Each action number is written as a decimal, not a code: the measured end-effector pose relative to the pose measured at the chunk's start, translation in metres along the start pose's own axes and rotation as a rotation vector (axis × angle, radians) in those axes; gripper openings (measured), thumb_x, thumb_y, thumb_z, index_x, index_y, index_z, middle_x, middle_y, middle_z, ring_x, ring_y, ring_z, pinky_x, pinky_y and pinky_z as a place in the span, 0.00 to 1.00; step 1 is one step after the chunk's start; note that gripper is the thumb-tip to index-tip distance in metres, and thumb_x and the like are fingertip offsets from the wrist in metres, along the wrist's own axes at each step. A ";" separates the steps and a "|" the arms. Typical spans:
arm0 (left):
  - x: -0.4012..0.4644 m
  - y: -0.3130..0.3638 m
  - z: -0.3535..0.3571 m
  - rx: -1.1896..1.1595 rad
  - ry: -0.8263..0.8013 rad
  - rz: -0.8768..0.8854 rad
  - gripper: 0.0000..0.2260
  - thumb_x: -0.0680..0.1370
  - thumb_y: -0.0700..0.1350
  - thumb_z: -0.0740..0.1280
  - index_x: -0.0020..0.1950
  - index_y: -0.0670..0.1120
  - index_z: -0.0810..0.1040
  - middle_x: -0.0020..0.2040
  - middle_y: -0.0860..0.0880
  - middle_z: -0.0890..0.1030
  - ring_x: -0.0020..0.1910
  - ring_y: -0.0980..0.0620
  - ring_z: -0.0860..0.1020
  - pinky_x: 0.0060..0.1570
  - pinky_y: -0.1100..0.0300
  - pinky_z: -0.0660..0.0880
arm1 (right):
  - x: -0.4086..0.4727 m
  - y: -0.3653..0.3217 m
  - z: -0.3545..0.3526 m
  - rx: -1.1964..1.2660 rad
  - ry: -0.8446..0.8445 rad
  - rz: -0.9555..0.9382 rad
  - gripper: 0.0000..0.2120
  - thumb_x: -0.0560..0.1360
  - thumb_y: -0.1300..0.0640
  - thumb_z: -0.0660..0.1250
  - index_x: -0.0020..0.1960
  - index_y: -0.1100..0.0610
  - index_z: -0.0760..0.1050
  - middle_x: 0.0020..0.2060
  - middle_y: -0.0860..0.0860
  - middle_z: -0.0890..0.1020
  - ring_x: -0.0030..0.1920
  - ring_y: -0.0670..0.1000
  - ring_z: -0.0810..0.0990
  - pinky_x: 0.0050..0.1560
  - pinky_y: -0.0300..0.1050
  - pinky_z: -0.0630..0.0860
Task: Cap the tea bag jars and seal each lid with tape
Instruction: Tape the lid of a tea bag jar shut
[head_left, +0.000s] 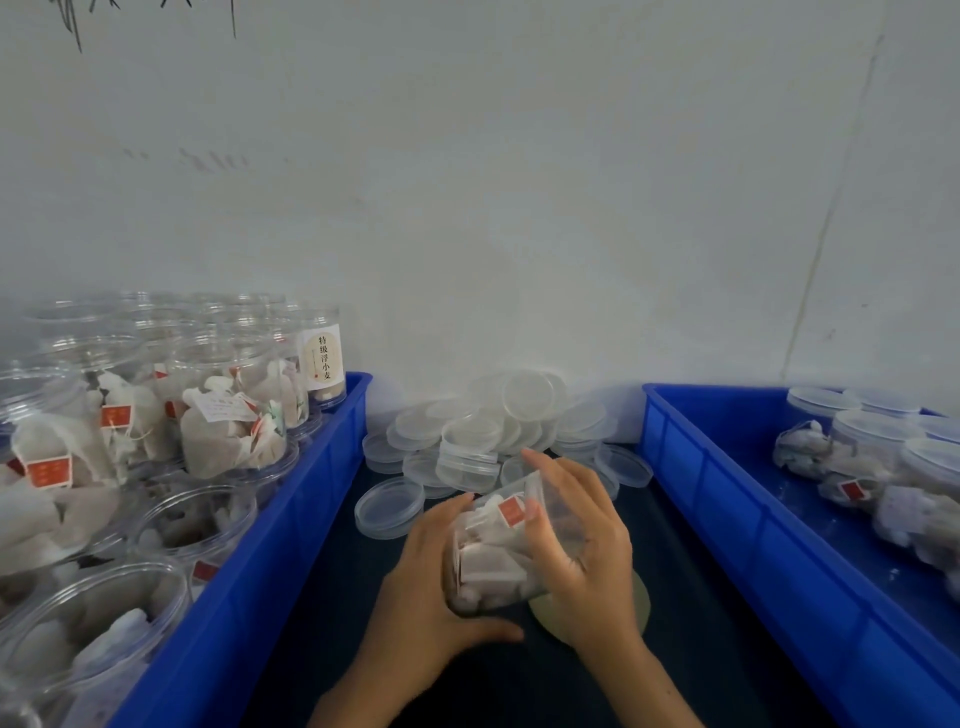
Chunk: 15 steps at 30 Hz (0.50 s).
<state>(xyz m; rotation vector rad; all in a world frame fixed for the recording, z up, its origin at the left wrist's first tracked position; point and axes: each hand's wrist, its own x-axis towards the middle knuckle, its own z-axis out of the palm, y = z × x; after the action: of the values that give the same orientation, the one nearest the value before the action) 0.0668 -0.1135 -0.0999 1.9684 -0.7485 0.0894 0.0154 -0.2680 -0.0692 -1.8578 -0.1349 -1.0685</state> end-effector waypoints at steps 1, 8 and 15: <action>0.000 0.002 0.004 0.162 0.043 0.056 0.47 0.56 0.63 0.80 0.66 0.72 0.54 0.65 0.76 0.59 0.63 0.76 0.63 0.54 0.82 0.62 | -0.001 0.000 0.001 -0.038 0.002 -0.005 0.18 0.74 0.40 0.64 0.63 0.40 0.76 0.55 0.42 0.77 0.53 0.48 0.78 0.47 0.41 0.78; -0.005 0.009 0.014 0.373 0.148 0.113 0.37 0.60 0.66 0.72 0.65 0.60 0.62 0.49 0.72 0.65 0.48 0.77 0.65 0.43 0.82 0.62 | -0.013 -0.001 0.013 -0.050 0.001 0.114 0.19 0.70 0.39 0.66 0.60 0.36 0.76 0.60 0.39 0.76 0.62 0.44 0.74 0.57 0.51 0.77; -0.001 -0.002 0.020 0.124 0.199 -0.201 0.36 0.59 0.63 0.78 0.56 0.64 0.58 0.50 0.65 0.72 0.49 0.67 0.73 0.44 0.72 0.68 | -0.011 0.010 0.007 0.187 -0.234 0.244 0.22 0.75 0.42 0.65 0.69 0.38 0.68 0.66 0.39 0.72 0.67 0.43 0.70 0.65 0.45 0.70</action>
<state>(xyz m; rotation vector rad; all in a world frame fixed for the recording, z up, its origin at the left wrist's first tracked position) 0.0616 -0.1289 -0.1122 2.1052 -0.4228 0.2121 0.0183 -0.2645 -0.0846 -1.7713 -0.1355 -0.6486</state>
